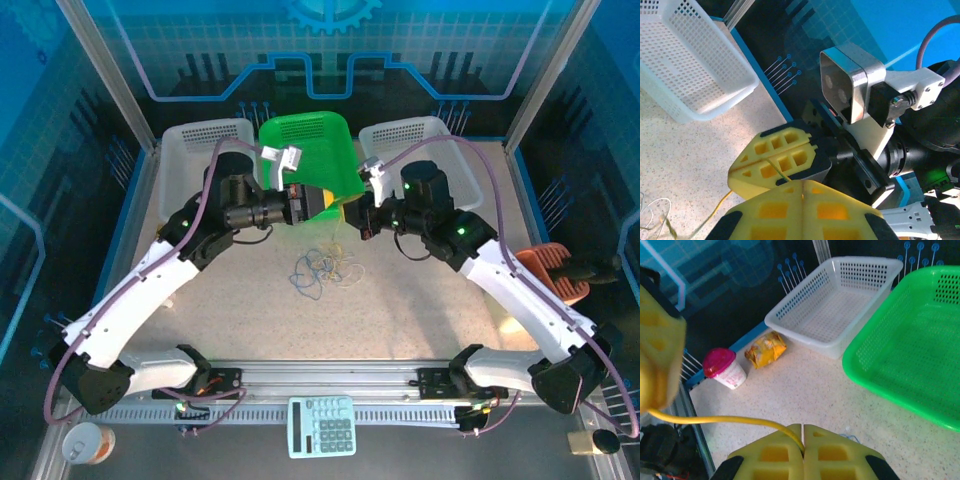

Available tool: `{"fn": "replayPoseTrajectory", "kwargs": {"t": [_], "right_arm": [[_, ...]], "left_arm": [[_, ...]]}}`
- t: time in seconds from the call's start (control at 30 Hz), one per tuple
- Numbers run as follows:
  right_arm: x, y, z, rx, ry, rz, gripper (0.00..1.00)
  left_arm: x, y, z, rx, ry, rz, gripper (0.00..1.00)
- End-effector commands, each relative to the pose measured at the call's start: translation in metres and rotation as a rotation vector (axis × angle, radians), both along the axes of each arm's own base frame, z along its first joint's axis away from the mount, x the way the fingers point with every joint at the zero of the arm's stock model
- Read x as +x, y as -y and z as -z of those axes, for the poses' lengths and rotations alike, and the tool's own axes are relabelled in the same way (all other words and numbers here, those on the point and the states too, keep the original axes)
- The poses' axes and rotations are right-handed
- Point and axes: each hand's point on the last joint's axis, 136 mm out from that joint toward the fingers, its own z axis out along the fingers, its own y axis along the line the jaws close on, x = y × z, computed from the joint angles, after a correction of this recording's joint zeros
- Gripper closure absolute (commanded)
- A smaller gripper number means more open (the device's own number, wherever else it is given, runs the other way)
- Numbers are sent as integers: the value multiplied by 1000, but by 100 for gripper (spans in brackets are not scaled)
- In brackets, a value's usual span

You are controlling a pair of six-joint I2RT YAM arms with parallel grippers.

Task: Untangle the cables

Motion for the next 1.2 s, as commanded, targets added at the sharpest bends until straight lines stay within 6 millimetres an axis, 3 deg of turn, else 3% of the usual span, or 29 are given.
{"fn": "replayPoseTrajectory", "kwargs": {"t": [0.0, 0.1, 0.13, 0.2, 0.33, 0.57, 0.87, 1.17], "right_arm": [[3, 8, -41, 62, 82, 47, 100], [5, 16, -56, 81, 101, 91, 100], [6, 19, -60, 89, 101, 107, 100], [7, 22, -68, 108, 101, 125, 100], [6, 23, -82, 149, 97, 136, 100], [6, 15, -92, 192, 83, 104, 100], [8, 9, -88, 202, 53, 86, 100], [11, 3, -79, 192, 27, 81, 100]], "left_arm": [[3, -8, -7, -4, 19, -43, 81], [5, -17, 2, -5, 22, -98, 51], [6, -22, 5, -6, 26, -120, 45], [5, -33, 11, -8, 30, -166, 34], [1, -54, 35, 9, 39, -245, 24], [-4, -62, 72, 109, 63, -243, 19], [4, -33, 76, 114, 67, -139, 19], [8, -2, 93, 127, 50, -49, 18]]}}
